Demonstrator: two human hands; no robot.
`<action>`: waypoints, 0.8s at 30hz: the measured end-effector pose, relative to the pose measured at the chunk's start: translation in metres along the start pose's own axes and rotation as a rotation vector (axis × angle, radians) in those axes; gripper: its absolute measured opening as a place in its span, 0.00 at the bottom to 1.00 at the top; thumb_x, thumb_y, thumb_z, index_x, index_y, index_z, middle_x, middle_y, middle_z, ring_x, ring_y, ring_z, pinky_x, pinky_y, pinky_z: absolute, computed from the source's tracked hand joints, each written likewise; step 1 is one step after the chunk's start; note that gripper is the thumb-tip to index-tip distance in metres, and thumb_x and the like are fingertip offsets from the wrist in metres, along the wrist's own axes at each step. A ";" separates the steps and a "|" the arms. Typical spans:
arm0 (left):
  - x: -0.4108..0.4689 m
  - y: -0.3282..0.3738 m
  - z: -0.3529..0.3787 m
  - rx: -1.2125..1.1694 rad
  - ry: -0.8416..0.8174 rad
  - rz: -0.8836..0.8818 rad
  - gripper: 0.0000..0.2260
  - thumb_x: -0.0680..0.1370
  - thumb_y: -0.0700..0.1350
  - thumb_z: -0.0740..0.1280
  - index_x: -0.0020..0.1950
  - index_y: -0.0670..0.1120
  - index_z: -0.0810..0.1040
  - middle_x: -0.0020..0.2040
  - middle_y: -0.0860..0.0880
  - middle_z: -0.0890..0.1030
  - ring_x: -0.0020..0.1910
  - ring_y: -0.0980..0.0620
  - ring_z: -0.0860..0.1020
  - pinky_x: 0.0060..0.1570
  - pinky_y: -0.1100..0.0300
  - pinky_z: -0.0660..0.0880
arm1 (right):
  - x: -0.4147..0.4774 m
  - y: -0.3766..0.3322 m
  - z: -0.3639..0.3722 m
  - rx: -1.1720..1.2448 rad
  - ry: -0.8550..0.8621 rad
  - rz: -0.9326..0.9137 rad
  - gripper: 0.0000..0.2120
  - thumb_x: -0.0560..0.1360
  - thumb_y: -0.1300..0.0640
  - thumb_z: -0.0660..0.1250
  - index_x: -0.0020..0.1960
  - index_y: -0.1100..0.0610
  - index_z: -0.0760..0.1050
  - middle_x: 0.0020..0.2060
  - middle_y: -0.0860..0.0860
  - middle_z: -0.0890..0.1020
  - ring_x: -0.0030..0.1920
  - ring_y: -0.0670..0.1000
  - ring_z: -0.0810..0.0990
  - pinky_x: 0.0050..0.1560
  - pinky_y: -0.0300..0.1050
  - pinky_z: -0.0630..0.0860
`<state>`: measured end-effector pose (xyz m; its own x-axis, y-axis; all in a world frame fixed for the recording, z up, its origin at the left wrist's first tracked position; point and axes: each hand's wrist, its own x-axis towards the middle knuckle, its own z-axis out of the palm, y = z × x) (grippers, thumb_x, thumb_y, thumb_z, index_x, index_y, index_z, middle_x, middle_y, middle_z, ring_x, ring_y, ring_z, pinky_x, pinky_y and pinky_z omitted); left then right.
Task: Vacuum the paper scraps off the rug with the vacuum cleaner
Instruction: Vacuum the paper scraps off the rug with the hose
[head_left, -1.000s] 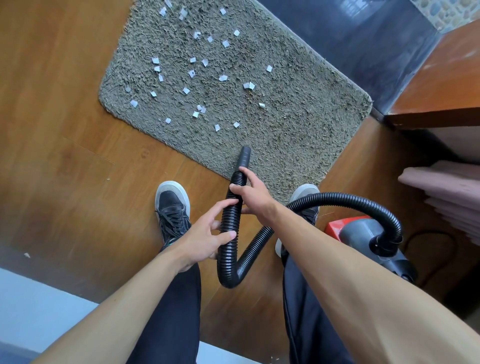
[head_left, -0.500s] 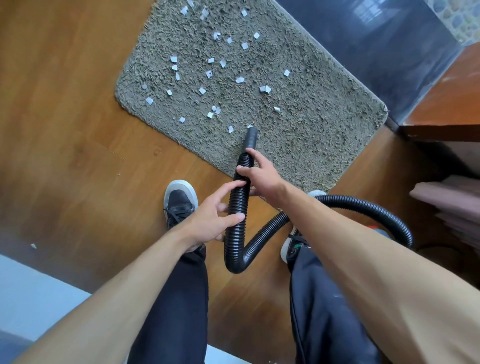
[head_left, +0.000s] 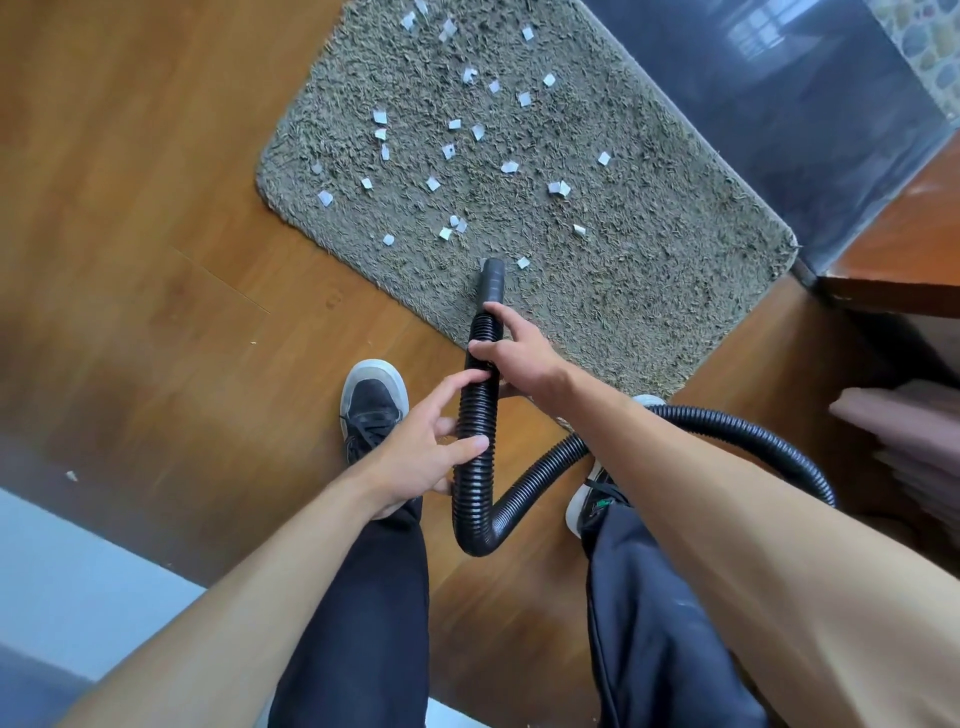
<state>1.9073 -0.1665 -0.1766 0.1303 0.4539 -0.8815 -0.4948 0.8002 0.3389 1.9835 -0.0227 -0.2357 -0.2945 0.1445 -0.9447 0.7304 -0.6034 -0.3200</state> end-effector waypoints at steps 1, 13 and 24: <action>-0.001 -0.002 -0.001 -0.018 0.002 -0.003 0.26 0.80 0.38 0.66 0.67 0.67 0.68 0.56 0.37 0.79 0.55 0.33 0.80 0.48 0.38 0.80 | 0.001 -0.001 0.003 -0.022 -0.002 -0.002 0.29 0.78 0.62 0.64 0.76 0.47 0.62 0.61 0.54 0.76 0.52 0.52 0.80 0.43 0.54 0.83; 0.003 0.000 -0.006 -0.061 -0.007 0.009 0.26 0.80 0.37 0.65 0.67 0.67 0.68 0.59 0.34 0.77 0.56 0.30 0.78 0.49 0.34 0.79 | 0.008 -0.006 0.003 -0.089 -0.015 -0.025 0.30 0.78 0.62 0.64 0.77 0.48 0.60 0.61 0.54 0.76 0.54 0.54 0.80 0.44 0.56 0.83; 0.027 0.009 0.027 0.063 -0.091 -0.021 0.27 0.80 0.37 0.65 0.68 0.68 0.67 0.59 0.40 0.79 0.48 0.47 0.80 0.38 0.55 0.79 | -0.004 0.015 -0.049 0.081 0.064 0.004 0.29 0.79 0.64 0.63 0.77 0.48 0.61 0.62 0.54 0.76 0.47 0.48 0.81 0.30 0.42 0.79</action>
<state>1.9300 -0.1360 -0.1887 0.2192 0.4680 -0.8561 -0.4360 0.8320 0.3431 2.0253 0.0061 -0.2401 -0.2497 0.1897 -0.9496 0.6787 -0.6651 -0.3114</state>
